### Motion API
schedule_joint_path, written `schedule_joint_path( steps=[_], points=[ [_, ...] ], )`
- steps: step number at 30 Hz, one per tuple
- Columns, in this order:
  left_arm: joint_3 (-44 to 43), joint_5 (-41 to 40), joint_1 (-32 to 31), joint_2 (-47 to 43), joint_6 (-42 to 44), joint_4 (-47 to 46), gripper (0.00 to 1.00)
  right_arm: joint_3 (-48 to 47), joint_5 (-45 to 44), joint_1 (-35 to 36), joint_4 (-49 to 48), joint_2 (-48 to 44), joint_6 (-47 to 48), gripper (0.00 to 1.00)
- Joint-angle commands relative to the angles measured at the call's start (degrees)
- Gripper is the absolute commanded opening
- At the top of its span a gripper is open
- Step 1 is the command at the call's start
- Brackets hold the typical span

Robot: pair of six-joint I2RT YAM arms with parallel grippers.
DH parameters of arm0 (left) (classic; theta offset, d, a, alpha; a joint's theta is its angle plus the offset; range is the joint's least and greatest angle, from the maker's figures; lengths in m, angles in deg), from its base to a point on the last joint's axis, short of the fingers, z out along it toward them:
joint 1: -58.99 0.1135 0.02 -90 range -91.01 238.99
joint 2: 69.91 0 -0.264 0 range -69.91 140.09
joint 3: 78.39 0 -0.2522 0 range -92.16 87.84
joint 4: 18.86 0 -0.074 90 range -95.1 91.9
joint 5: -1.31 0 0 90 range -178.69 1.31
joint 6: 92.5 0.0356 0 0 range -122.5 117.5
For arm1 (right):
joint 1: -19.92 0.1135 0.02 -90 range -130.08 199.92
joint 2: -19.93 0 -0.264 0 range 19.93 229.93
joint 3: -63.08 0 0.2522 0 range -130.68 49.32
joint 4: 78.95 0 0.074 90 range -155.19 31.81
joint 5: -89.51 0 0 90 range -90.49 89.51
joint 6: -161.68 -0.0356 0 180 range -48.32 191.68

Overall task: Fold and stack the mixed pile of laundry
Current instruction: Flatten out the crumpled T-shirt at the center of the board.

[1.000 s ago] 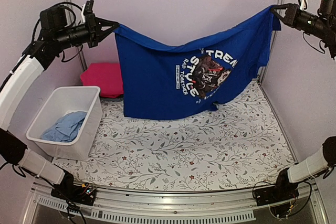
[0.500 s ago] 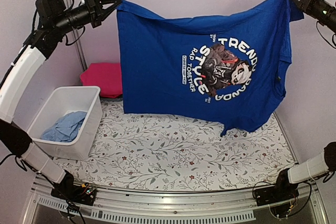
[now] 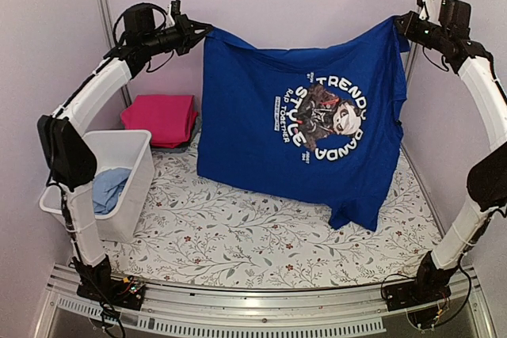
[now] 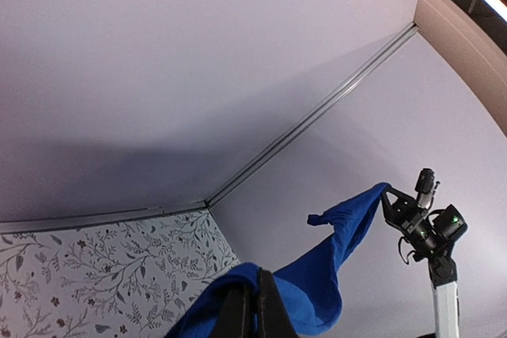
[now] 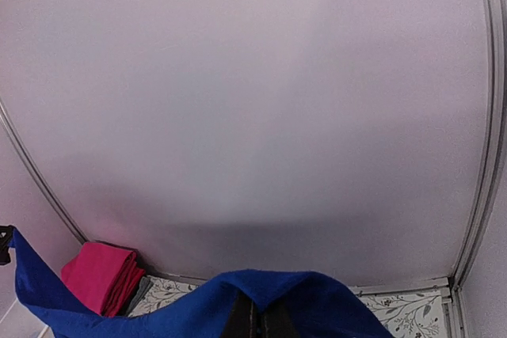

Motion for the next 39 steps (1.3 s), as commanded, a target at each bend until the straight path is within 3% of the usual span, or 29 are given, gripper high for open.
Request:
schedule_joint_path(
  steps=[1, 4, 11, 17, 22, 28, 33, 39],
  points=[
    [-19.6, 1.2, 3.2, 11.2, -1.6, -3.9, 0.00, -13.3, 0.5, -2.5, -7.7, 7.8, -1.3, 0.00],
    [-27.6, 2.3, 5.1, 16.2, -6.1, -11.4, 0.00, -23.5, 4.2, -5.1, -11.0, 14.0, -3.8, 0.00],
    [-14.4, 2.3, 8.0, 10.8, -1.5, -21.8, 0.00, -22.5, 11.3, -6.9, -23.8, 17.6, -8.8, 0.00],
    [-0.3, 9.2, 8.1, 14.2, -0.4, -26.4, 0.00, -4.2, 18.2, -6.9, -31.2, 17.3, -9.2, 0.00],
    [18.1, 11.1, 6.2, 14.7, -1.4, -34.6, 0.00, 14.7, 23.5, -6.4, -33.2, 17.2, -6.9, 0.00],
    [29.2, 9.6, 4.8, 15.8, -1.0, -34.0, 0.00, 30.6, 24.6, -6.3, -34.4, 14.2, -5.3, 0.00],
    [31.6, 10.3, 4.5, 15.7, -0.1, -30.5, 0.00, 31.9, 25.8, -6.3, -28.6, 13.8, -3.4, 0.00],
    [35.4, 8.6, 3.2, 9.2, 5.6, -18.6, 0.00, 29.7, 25.3, -6.3, -14.9, 9.8, -1.1, 0.00]
  ],
)
